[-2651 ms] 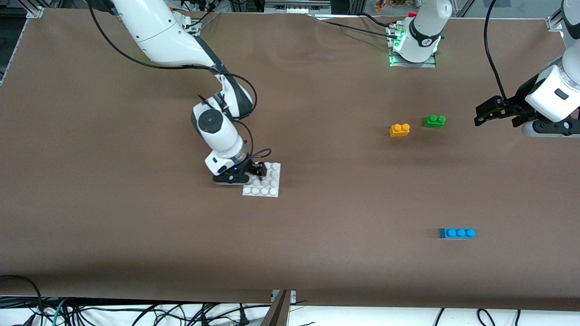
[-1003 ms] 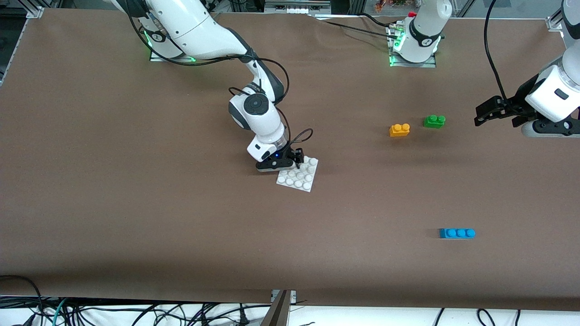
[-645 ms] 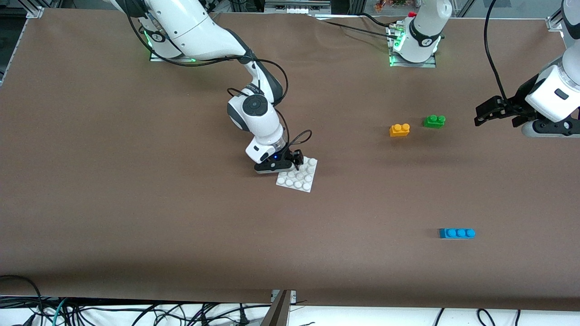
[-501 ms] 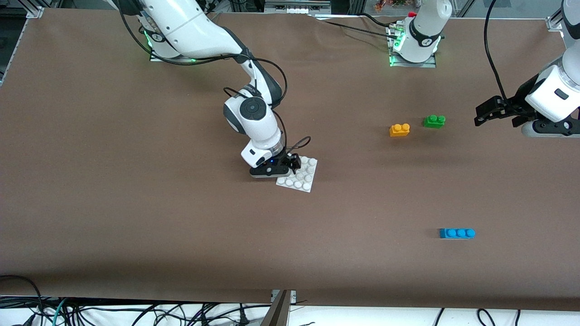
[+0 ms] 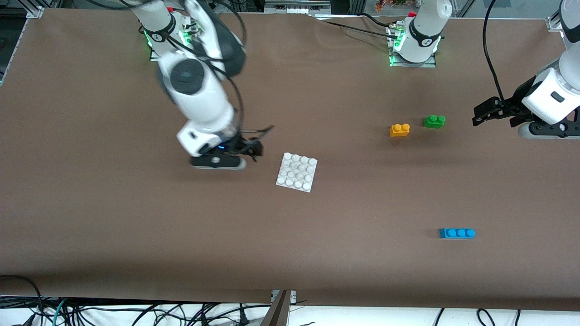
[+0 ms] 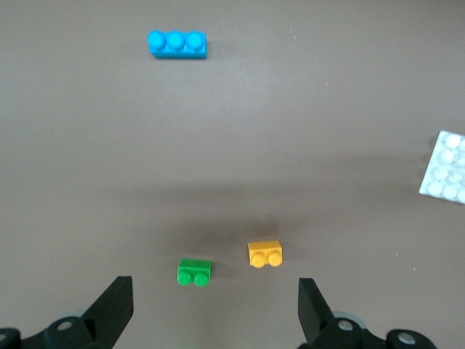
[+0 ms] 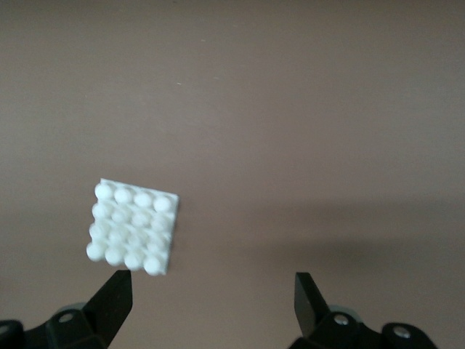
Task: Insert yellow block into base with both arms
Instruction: 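Lift the right gripper away while the left gripper reaches the yellow block, then lower the left gripper and grasp the yellow block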
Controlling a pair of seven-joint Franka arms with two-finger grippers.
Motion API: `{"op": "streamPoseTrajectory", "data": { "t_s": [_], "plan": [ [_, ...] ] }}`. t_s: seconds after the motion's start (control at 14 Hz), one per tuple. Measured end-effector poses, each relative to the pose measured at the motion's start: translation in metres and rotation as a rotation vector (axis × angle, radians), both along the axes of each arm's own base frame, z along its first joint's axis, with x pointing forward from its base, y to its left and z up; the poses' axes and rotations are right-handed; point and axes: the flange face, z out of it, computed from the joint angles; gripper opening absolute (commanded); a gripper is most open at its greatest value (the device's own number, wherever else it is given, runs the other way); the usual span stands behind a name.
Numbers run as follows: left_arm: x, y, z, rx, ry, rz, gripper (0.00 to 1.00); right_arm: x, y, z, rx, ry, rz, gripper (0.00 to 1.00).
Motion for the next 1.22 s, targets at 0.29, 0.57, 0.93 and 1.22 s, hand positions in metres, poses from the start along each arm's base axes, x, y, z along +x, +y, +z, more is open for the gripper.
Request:
{"op": "streamPoseTrajectory", "data": {
  "t_s": [0.29,0.57,0.93,1.22],
  "plan": [
    [-0.005,-0.028,-0.063,0.002,0.181,-0.052,1.0,-0.017,-0.132,0.088,-0.019,0.076,0.071,0.99],
    [-0.017,-0.062,-0.137,0.051,0.159,-0.092,1.0,-0.047,-0.194,0.123,-0.03,0.103,0.148,0.99],
    [-0.061,-0.069,-0.242,0.049,0.05,-0.069,1.0,-0.067,-0.256,0.151,-0.104,0.109,0.183,0.99],
    [-0.099,-0.075,-0.295,0.043,-0.008,-0.037,1.0,-0.069,-0.26,0.146,-0.139,0.121,0.185,0.99]
  ]
}}
